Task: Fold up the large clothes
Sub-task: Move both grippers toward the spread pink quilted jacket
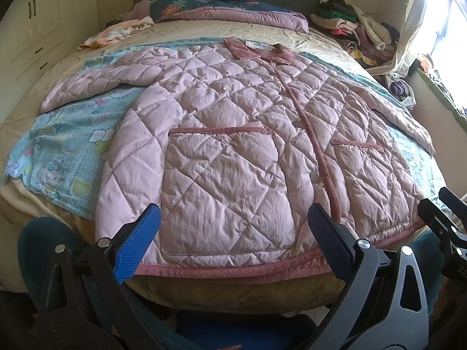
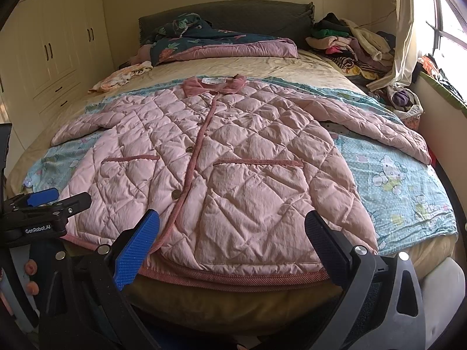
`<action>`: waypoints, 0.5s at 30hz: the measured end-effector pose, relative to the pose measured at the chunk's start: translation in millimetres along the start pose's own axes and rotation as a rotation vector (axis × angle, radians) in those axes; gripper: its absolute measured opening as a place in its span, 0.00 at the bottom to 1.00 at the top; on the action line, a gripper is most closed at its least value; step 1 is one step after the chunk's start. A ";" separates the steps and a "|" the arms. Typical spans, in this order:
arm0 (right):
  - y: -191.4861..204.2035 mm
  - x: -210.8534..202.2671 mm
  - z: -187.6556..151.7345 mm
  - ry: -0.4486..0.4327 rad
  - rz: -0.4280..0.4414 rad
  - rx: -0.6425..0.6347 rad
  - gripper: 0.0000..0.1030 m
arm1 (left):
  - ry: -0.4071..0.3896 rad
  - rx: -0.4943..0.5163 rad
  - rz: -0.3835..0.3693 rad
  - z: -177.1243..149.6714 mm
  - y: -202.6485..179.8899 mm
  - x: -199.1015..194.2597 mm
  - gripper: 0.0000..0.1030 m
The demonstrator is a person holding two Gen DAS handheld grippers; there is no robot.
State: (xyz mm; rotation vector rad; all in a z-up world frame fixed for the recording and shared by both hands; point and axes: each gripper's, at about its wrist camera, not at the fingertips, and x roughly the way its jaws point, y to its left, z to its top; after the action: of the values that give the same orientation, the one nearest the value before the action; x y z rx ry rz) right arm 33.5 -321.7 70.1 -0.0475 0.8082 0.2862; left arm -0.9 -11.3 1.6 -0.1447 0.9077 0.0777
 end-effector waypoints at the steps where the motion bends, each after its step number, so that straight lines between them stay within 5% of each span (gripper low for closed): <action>1: 0.1 -0.1 -0.2 -0.001 0.000 -0.001 0.96 | 0.000 0.002 0.000 0.0 -0.5 0.0 0.91; 15: 0.5 -0.5 0.4 -0.001 0.000 -0.002 0.96 | 0.003 0.002 -0.004 0.5 -2.9 0.4 0.91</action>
State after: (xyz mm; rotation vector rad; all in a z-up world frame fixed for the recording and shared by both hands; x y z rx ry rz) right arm 33.3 -321.3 70.7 -0.0496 0.8071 0.2870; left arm 0.1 -14.0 1.8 -0.1447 0.9106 0.0734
